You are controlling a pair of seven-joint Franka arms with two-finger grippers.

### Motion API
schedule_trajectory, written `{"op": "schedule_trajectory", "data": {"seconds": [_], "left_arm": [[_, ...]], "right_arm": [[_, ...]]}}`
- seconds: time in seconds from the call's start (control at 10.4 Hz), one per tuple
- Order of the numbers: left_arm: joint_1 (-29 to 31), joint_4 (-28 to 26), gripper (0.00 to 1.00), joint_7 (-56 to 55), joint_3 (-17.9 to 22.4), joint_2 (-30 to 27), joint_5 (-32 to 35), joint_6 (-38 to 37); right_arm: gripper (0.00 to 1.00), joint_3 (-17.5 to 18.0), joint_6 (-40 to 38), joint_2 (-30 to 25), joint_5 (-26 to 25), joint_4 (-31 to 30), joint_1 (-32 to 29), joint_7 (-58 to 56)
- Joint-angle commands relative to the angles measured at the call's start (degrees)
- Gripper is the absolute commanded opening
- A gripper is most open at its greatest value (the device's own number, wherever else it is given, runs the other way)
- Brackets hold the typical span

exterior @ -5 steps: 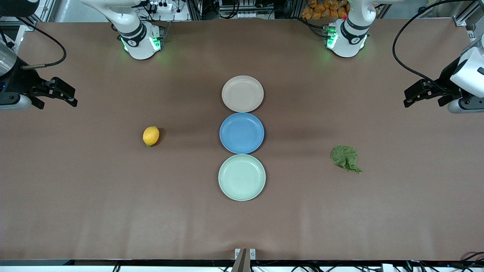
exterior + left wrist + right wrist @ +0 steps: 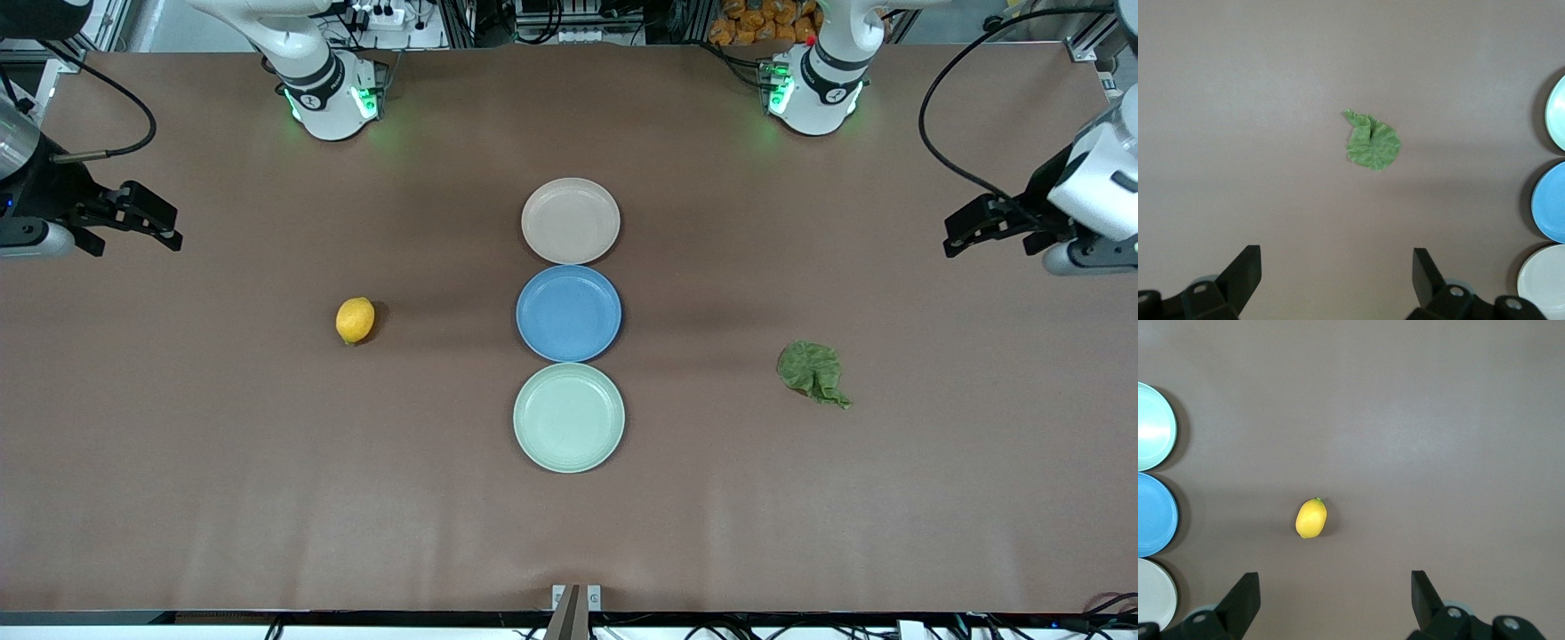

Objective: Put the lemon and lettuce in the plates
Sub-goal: 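Move the right gripper toward the lemon while the left gripper approaches the lettuce, then lower the right gripper onto the lemon while the left gripper descends to lettuce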

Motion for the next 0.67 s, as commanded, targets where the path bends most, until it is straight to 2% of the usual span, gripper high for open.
{"op": "schedule_trajectory", "data": {"seconds": [0.0, 0.38, 0.58], "left_arm": [[0.03, -0.63, 1.0, 0.8, -0.28, 3.8, 0.21, 2.89], [-0.59, -7.82, 1.0, 0.45, -0.28, 10.57, 1.09, 14.21], [-0.68, -8.54, 1.0, 0.45, -0.28, 15.75, 1.09, 18.44]], "right_arm": [[1.0, 0.44, 0.76, 0.76, 0.98, -1.91, -0.52, 0.34], [1.0, 0.53, 13.56, 4.8, 1.06, -11.21, 2.36, 3.4], [1.0, 0.53, 16.76, 8.66, 1.15, -13.34, 4.74, 7.71]]}}
